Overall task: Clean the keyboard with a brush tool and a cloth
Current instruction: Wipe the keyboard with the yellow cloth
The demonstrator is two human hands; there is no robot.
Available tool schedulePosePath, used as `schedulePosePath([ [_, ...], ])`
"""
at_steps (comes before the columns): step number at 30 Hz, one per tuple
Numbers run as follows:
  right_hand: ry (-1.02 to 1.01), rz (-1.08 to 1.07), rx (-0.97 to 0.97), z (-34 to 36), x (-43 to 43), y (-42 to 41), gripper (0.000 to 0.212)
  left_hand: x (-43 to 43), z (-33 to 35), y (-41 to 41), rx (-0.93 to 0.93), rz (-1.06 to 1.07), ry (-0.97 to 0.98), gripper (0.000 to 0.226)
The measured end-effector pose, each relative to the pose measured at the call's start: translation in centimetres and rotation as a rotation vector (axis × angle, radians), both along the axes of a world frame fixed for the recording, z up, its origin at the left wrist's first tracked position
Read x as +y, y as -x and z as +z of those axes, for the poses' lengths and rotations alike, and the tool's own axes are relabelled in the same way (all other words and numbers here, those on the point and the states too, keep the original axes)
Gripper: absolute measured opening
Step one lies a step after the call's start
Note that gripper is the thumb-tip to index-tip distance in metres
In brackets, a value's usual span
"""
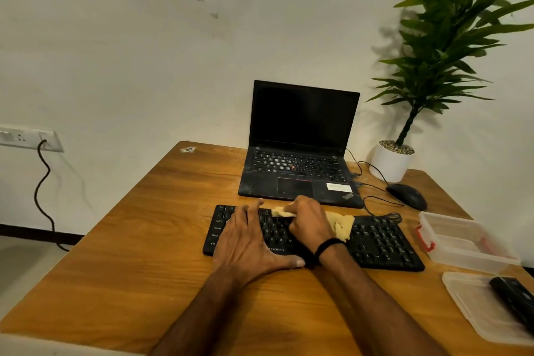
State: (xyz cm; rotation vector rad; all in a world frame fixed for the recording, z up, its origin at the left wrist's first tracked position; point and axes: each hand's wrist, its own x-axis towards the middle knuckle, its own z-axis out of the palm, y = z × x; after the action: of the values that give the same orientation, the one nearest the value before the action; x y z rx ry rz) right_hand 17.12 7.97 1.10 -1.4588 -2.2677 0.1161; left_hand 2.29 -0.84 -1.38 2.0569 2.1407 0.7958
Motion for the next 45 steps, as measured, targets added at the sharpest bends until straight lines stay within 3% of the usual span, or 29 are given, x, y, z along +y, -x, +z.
schedulePosePath([
  [4,0.061,-0.226,0.041,0.5,0.4,-5.6,0.035,0.1,0.0,0.1,-0.022,-0.016,0.002,0.144],
  [9,0.047,-0.312,0.142,0.0,1.3,-3.8,0.029,-0.1,-0.2,-0.2,-0.028,-0.034,-0.03,0.143],
  [17,0.09,0.143,0.079,0.7,-0.1,4.8,0.027,0.0,-0.3,-0.3,-0.026,-0.028,-0.064,0.144],
  [20,0.066,0.104,0.049,0.3,0.2,2.0,0.035,0.0,0.0,0.0,-0.006,-0.018,-0.031,0.146],
  [26,0.054,-0.175,0.071,1.6,1.5,-2.9,0.022,0.2,-0.2,0.0,-0.009,-0.025,-0.009,0.144],
  [31,0.06,-0.063,0.025,0.6,0.1,-0.3,0.026,0.3,-0.3,-0.1,0.02,-0.034,-0.028,0.14],
  [35,0.029,-0.228,0.155,0.4,0.4,1.3,0.021,0.5,-0.6,0.0,0.023,-0.038,-0.051,0.141],
  [40,0.11,-0.21,0.211,0.4,0.4,0.6,0.022,0.5,-0.4,0.0,0.022,-0.046,-0.03,0.14],
  [45,0.24,-0.316,0.578,1.1,1.7,0.3,0.018,0.2,-0.2,0.1,0.021,-0.056,-0.023,0.135],
])
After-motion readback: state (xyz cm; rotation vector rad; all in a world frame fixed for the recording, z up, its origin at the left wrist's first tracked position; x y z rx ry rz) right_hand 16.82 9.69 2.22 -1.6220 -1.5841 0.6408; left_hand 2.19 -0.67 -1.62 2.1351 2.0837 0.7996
